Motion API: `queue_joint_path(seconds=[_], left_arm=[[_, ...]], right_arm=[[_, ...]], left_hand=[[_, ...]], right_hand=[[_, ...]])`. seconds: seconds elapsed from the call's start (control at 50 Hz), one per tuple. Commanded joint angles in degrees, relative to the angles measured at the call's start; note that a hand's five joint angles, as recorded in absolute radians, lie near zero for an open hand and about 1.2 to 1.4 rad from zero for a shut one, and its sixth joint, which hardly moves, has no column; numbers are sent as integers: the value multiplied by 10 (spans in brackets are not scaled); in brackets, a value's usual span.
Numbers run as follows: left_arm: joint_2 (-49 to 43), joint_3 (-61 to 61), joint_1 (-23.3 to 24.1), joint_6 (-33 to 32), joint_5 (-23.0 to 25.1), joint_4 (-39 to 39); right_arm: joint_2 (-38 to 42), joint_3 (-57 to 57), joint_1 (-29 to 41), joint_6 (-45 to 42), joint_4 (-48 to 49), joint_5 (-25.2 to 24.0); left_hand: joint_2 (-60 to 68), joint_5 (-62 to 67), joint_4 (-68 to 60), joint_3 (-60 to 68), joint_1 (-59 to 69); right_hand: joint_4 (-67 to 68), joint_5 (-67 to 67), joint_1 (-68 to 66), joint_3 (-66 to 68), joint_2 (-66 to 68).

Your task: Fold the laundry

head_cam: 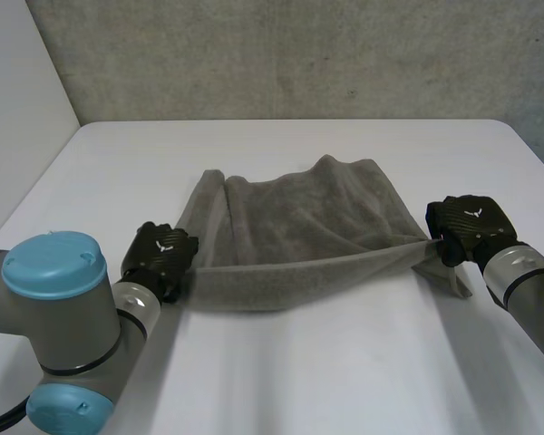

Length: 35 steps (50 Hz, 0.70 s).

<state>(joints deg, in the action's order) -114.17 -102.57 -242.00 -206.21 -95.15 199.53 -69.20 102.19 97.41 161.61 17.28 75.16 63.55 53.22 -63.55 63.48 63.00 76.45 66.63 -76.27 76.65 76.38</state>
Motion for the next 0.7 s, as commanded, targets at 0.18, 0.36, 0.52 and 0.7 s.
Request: queue_joint_path(seconds=[0.18,0.36,0.52,0.7], left_arm=[[32,-2,-19,1,-8,14],[69,-11,-66,20,-31,70],[70,-11,-70,67,-30,69],[73,-11,-68,71,-28,67]], right_arm=[[20,-6,1,-1,-10,-1],[60,-26,0,10,-21,2],[80,-46,0,71,-53,-3],[59,-44,0,86,-101,-9]], left_hand=[[164,168,-165,165,170],[164,168,-165,165,170],[164,168,-165,165,170],[164,168,-165,165,170]], right_hand=[[4,2,-6,2,5],[-322,-324,320,-324,-321],[-386,-388,384,-388,-385],[-415,-417,413,-417,-414]])
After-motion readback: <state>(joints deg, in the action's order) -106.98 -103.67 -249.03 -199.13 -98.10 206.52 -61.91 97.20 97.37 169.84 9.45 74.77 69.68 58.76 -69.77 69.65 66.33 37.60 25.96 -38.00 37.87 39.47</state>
